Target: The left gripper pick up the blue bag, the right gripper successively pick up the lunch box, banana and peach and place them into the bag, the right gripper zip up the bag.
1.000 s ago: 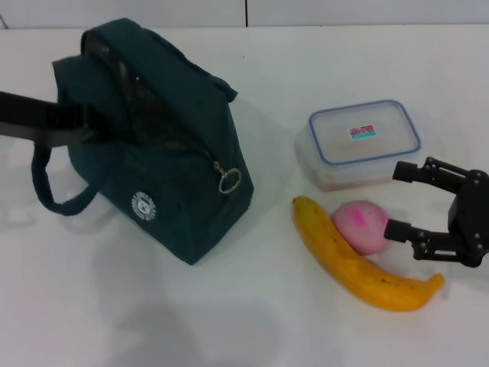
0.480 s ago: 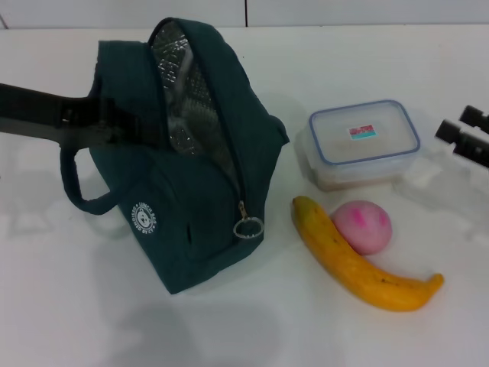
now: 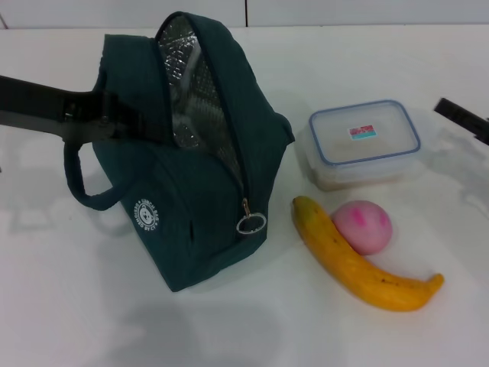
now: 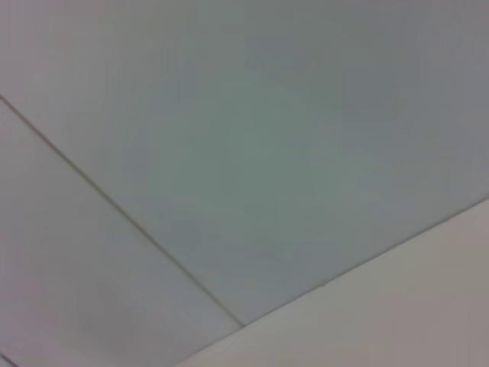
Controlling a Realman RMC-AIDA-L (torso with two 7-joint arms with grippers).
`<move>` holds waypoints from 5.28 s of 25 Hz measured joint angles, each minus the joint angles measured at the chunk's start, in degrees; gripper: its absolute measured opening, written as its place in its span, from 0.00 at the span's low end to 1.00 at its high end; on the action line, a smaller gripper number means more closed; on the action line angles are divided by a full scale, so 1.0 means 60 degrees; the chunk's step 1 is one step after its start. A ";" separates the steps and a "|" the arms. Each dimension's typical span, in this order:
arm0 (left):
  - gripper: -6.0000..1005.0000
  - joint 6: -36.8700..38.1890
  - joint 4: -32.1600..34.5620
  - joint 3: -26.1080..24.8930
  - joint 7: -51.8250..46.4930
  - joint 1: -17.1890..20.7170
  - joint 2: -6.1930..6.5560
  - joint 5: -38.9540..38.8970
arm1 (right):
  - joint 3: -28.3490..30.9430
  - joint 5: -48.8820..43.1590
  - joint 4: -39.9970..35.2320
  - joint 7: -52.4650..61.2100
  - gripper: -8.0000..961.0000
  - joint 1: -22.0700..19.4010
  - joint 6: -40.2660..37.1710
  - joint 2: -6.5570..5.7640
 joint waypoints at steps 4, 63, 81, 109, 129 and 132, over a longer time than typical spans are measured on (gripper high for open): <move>0.04 0.0008 -0.0052 0.0000 0.0022 -0.0091 0.0030 0.0000 | -0.0028 -0.0015 0.0359 0.0041 0.90 0.0338 0.0197 0.0074; 0.04 0.0007 -0.0796 0.0249 0.0572 -0.0444 0.0040 0.0102 | -0.0542 0.0385 0.1294 0.2870 0.49 0.0790 -0.1077 0.0256; 0.04 -0.0008 -0.0955 0.0154 0.0775 -0.0397 0.0089 0.0031 | -0.0523 0.0981 0.1470 0.2877 0.11 0.0554 -0.1644 0.0226; 0.04 0.0421 -0.0945 0.0188 0.0660 -0.0449 0.0034 -0.0221 | -0.0525 0.3310 0.1457 0.4325 0.13 0.0340 -0.6790 0.0234; 0.04 0.0226 -0.1045 0.0778 0.1020 -0.0539 -0.0207 -0.0212 | -0.0684 0.1504 0.2533 0.3517 0.15 0.2766 -0.4722 0.0272; 0.04 0.0207 -0.1046 0.0700 0.1077 -0.0420 -0.0191 -0.0223 | -0.0669 0.1474 0.2476 0.3493 0.15 0.2513 -0.4401 0.0272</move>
